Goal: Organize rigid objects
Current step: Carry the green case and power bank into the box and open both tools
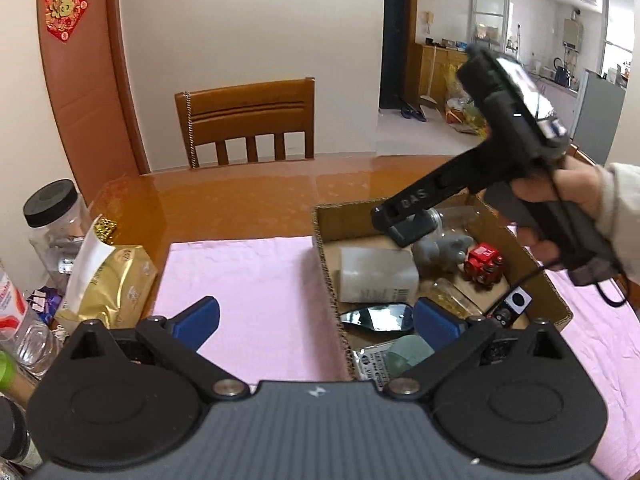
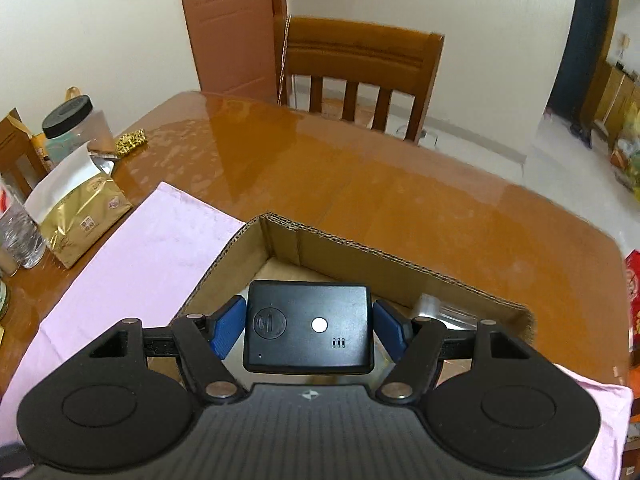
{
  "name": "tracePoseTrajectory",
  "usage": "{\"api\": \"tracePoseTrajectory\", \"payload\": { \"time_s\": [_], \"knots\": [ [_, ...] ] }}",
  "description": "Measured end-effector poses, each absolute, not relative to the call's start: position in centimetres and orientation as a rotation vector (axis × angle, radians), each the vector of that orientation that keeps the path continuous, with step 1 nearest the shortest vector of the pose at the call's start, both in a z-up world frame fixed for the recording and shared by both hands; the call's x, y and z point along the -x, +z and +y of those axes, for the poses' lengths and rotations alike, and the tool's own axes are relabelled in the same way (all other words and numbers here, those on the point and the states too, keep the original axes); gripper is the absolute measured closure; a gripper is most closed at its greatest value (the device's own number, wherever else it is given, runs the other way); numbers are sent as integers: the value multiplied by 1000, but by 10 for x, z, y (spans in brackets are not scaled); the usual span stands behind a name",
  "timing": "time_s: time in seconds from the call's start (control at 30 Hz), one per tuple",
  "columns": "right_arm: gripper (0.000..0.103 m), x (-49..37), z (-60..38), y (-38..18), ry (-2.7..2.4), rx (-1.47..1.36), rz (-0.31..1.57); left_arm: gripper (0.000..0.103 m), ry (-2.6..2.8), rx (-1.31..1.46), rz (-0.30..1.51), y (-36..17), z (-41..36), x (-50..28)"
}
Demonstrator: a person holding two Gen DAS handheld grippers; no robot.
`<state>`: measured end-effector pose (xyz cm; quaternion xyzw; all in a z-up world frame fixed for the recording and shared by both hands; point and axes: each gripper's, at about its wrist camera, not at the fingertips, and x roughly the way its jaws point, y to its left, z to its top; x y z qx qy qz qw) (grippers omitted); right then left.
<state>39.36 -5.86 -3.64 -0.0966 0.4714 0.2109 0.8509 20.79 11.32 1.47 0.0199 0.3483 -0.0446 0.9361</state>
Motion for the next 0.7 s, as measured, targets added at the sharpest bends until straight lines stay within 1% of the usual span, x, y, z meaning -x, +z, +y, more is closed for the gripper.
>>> {"api": "tracePoseTrajectory", "payload": {
  "time_s": [0.03, 0.07, 0.13, 0.17, 0.43, 0.7],
  "knots": [
    [24, -398, -56, -39, 441, 195, 996, 1, -93, -42, 710, 15, 115, -207],
    [15, -400, -54, -41, 438, 194, 996, 1, -94, -45, 707, 15, 116, -207],
    [6, -397, -50, -40, 426, 209, 981, 1, -83, -60, 700, 15, 117, -206],
    [3, -396, -49, -38, 419, 216, 971, 1, -76, -70, 692, 15, 117, -206],
    [0, -368, -59, -22, 360, 225, 992, 1, -94, -47, 714, 18, 118, -209],
    [0, -300, -81, -5, 206, 232, 1073, 1, -74, -3, 783, 30, 108, -206]
  ]
}}
